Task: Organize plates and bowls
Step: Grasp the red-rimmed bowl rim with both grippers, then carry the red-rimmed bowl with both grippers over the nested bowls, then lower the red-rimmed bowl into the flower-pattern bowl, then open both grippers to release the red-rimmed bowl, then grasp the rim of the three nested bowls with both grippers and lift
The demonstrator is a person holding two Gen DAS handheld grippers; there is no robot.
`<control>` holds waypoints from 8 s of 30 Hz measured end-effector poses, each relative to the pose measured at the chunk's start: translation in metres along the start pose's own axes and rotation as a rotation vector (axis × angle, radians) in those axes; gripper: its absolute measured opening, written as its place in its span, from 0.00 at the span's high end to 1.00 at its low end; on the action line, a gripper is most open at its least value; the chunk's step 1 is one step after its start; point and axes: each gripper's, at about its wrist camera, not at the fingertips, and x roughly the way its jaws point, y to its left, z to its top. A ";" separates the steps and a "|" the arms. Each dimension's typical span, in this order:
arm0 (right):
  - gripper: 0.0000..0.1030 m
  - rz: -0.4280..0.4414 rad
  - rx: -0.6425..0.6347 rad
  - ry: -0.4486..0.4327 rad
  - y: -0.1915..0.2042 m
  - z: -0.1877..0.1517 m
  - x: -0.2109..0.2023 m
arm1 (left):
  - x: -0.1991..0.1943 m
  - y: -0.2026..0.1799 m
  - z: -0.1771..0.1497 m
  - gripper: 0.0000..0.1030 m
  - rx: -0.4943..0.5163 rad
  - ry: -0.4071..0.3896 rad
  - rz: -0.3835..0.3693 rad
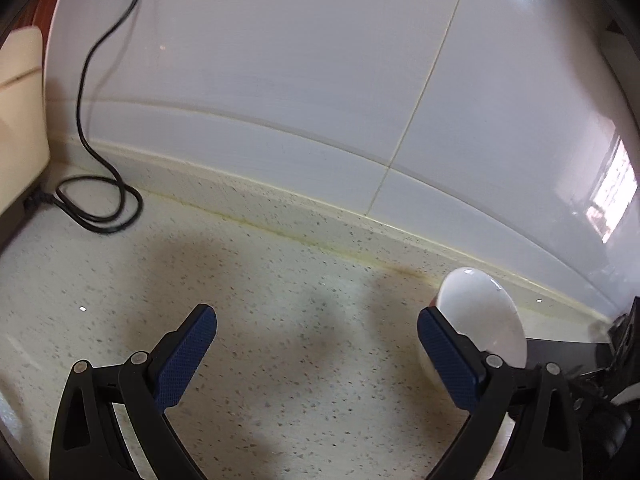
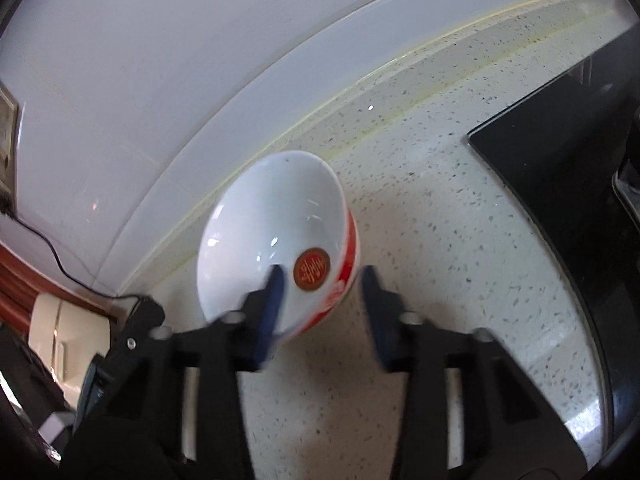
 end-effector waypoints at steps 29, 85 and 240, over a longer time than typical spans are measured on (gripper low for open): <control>0.66 -0.076 -0.167 0.037 0.020 -0.047 -0.030 | 0.023 -0.020 -0.017 0.54 0.078 0.236 -0.135; 0.86 0.209 -0.365 0.074 0.101 -0.108 -0.063 | -0.119 0.049 -0.022 0.82 0.004 0.039 0.017; 0.27 0.256 -0.075 0.159 0.157 -0.294 -0.090 | -0.182 0.214 -0.025 0.17 -0.040 0.376 -0.240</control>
